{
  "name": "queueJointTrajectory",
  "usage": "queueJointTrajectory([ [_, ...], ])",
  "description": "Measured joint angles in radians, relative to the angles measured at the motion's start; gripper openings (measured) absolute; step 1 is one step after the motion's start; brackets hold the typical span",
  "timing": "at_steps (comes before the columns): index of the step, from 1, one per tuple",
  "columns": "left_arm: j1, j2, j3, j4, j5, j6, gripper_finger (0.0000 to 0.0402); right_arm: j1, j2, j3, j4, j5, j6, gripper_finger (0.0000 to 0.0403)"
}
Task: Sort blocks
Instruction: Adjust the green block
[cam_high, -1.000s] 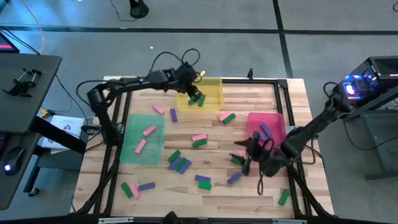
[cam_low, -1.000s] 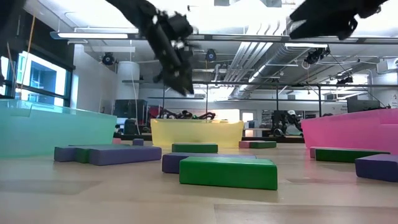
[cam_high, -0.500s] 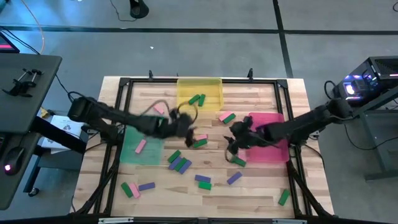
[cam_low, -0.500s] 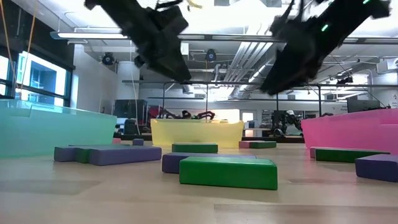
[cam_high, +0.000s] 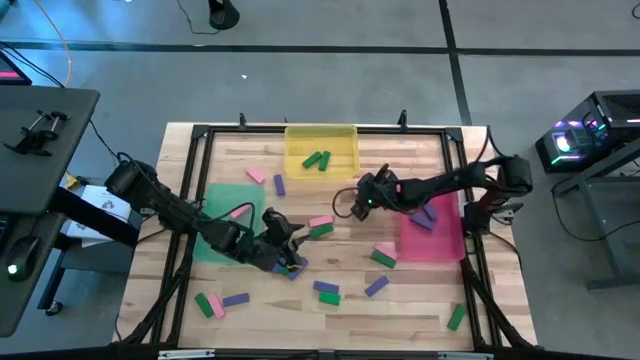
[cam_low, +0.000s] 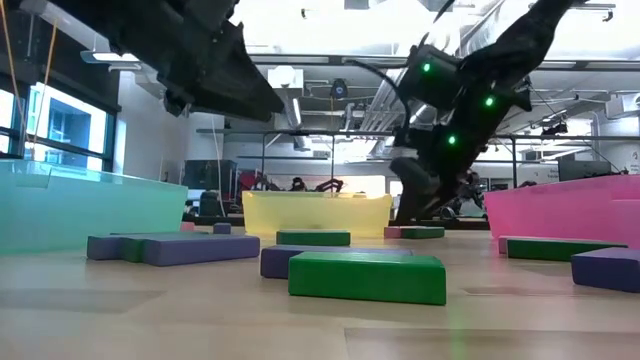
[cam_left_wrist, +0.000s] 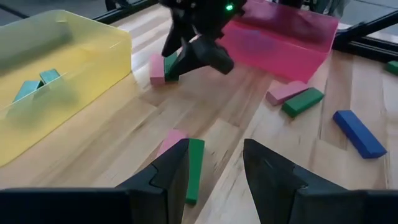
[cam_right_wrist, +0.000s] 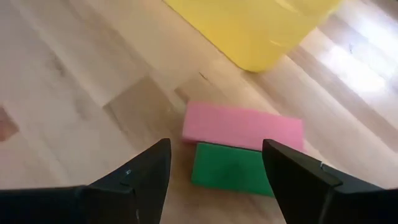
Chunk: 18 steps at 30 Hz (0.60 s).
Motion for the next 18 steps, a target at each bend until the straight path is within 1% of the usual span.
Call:
queueJointTrajectory([
  [5,0.012,0.0,0.0,0.0,-0.008,0.008,0.0137,-0.022,0.006,0.001,-0.021,-0.099,-0.001,0.0236],
  [10,0.024,0.0,0.0,0.0,-0.008,0.008,0.0137,0.009,-0.022,0.003,-0.062,-0.189,0.029,0.0236],
  [14,0.023,0.0,0.0,0.004,-0.008,0.008,0.0137,0.051,-0.075,-0.001,-0.11,-0.213,0.055,0.0236],
  [18,0.023,0.0,0.0,0.006,-0.008,0.008,0.0137,0.08,-0.142,0.0,-0.127,-0.186,0.053,0.0236],
])
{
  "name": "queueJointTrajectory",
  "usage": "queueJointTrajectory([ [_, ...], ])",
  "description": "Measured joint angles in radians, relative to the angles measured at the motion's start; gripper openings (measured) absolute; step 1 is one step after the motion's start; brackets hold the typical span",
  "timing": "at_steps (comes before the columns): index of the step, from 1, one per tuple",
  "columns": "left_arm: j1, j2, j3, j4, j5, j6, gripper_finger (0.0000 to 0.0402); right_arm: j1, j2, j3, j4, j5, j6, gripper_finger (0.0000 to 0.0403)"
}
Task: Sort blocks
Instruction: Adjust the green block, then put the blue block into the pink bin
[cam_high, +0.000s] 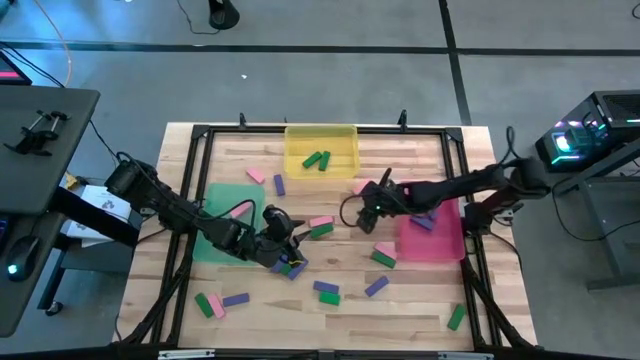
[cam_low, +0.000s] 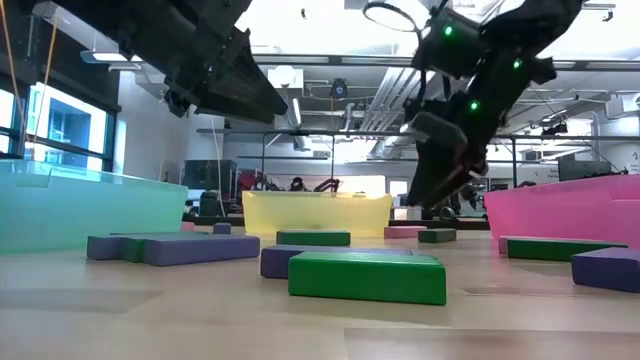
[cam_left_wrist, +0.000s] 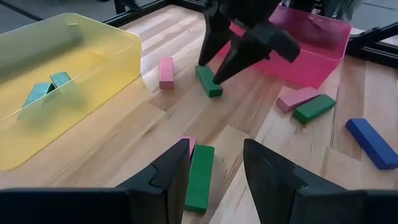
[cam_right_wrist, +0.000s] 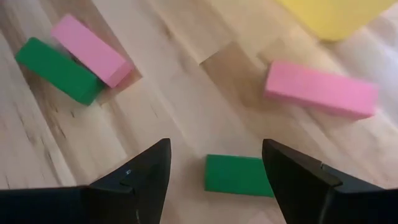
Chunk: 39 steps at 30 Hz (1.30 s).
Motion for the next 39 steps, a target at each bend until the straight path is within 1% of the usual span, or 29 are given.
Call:
queueJointTrajectory([
  [5,0.0,0.0,0.0,0.0,0.0,0.0,0.0137,0.013,-0.049,0.0,-0.019,0.054,-0.03,0.0236],
  [8,0.0,0.0,0.0,0.001,0.0,0.0,0.0137,0.013,-0.053,0.0,-0.021,0.054,-0.055,0.0236],
  [25,0.001,0.001,0.0,0.0,0.0,0.0,0.0137,0.014,-0.053,0.0,-0.019,0.057,-0.073,0.0236],
  [33,0.001,0.001,0.0,0.0,0.0,0.0,0.0137,0.049,-0.053,0.0,-0.019,0.088,-0.081,0.0236],
  [39,0.001,0.001,0.0,0.0,0.0,0.0,0.0137,0.058,-0.053,0.0,-0.019,0.087,-0.081,0.0236],
])
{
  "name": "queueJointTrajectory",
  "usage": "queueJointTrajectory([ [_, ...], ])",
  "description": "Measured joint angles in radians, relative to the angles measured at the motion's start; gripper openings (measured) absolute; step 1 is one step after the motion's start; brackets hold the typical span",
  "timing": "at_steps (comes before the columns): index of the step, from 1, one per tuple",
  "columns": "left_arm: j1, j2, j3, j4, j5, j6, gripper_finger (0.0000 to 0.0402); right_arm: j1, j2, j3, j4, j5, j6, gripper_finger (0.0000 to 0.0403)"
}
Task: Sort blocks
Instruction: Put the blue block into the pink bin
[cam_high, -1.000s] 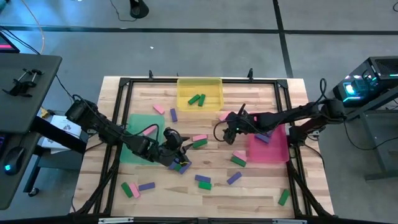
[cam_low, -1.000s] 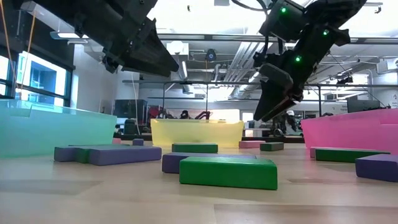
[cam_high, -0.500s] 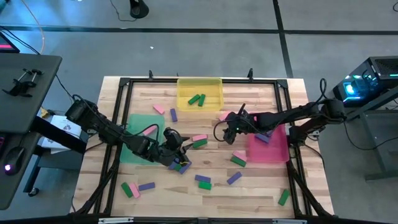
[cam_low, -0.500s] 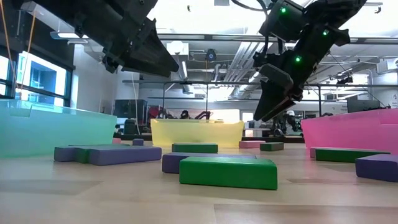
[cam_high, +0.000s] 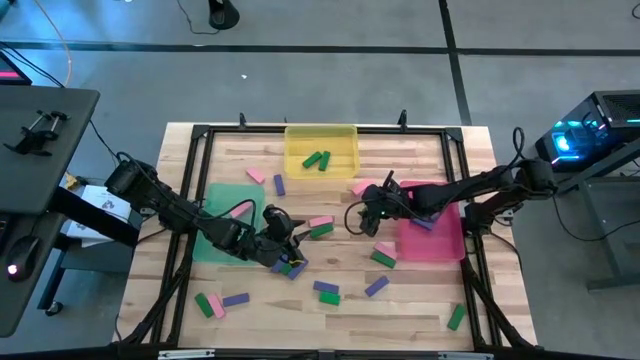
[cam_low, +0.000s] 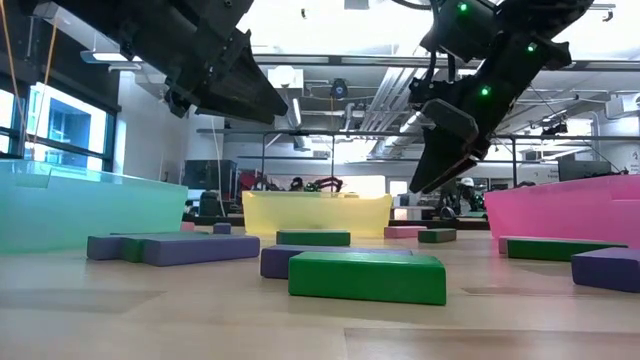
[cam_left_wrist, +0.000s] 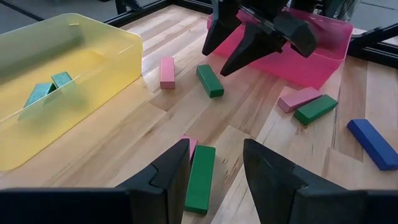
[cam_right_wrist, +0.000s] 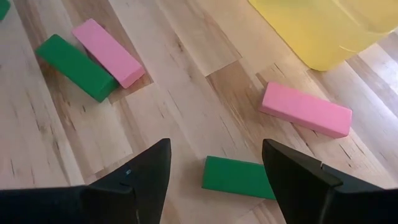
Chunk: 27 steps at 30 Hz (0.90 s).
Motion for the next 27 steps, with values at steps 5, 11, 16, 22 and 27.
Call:
queueJointTrajectory([
  [5,0.0,0.0,0.0,0.0,0.0,0.0,0.0137,-0.003,0.027,0.0,0.0,0.001,-0.009,0.0236],
  [11,0.0,0.0,0.0,0.0,0.0,0.0,0.0137,-0.003,0.082,0.0,0.0,-0.024,-0.117,0.0236],
  [16,0.0,0.0,0.0,0.0,0.0,0.0,0.0137,-0.003,0.115,0.0,0.0,-0.1,-0.277,0.0236],
  [22,0.0,0.0,0.0,0.001,0.0,0.0,0.0137,-0.003,0.118,0.0,0.0,-0.099,-0.381,0.0236],
  [27,0.0,0.0,0.0,0.0,0.0,0.0,0.0137,-0.003,0.118,0.0,0.003,-0.099,-0.353,0.0236],
])
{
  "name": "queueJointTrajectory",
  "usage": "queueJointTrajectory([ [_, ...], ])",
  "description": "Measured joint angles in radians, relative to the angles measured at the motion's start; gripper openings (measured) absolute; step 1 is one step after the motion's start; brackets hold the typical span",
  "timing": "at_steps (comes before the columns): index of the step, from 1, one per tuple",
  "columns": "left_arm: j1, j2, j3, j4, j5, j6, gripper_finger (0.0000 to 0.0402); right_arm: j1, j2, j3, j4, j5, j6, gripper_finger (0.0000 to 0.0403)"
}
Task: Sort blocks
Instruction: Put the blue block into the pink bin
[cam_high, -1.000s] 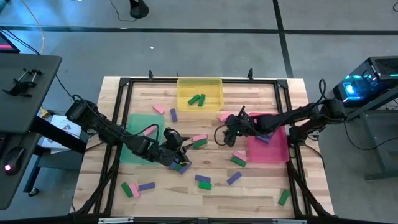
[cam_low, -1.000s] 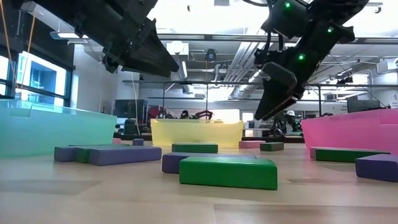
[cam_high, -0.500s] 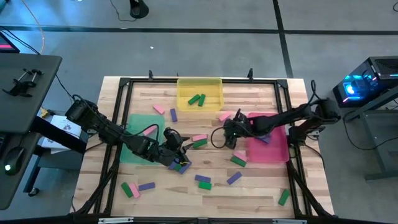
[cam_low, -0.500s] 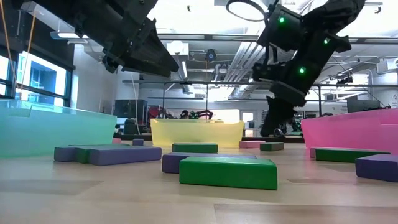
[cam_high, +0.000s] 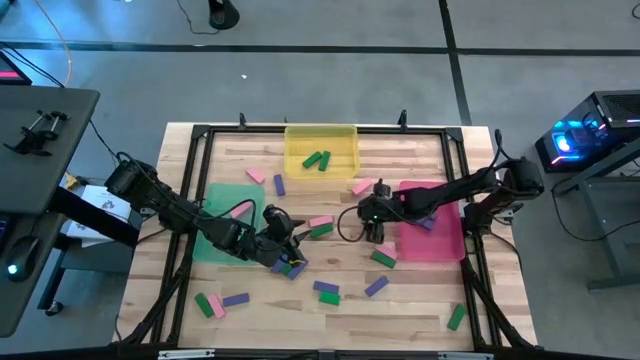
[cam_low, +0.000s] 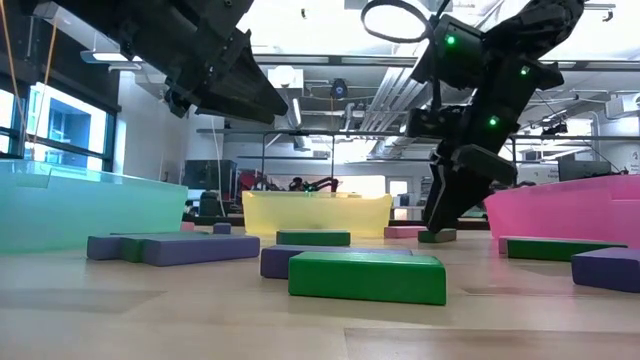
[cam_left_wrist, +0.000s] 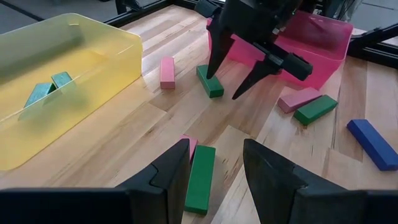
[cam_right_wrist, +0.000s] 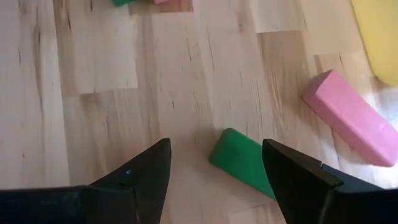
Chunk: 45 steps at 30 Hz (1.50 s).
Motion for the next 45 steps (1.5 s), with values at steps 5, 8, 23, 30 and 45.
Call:
queueJointTrajectory([
  [5,0.013,0.0,0.0,0.0,0.0,0.0,0.0137,0.0,0.0,0.0,-0.001,-0.024,0.084,0.0236],
  [8,0.023,0.0,0.0,0.002,0.0,0.0,0.0137,0.0,-0.001,0.0,-0.012,-0.036,0.006,0.0236],
  [23,0.037,0.0,0.0,0.015,0.012,-0.007,0.0137,0.066,-0.001,0.057,-0.09,-0.261,0.106,0.0236],
  [30,0.041,0.0,0.0,0.014,0.012,-0.008,0.0137,0.323,-0.002,0.122,-0.156,-0.286,0.175,0.0236],
  [45,0.041,0.0,0.0,0.014,0.012,-0.008,0.0137,0.53,-0.002,-0.013,0.069,-0.193,0.105,0.0236],
])
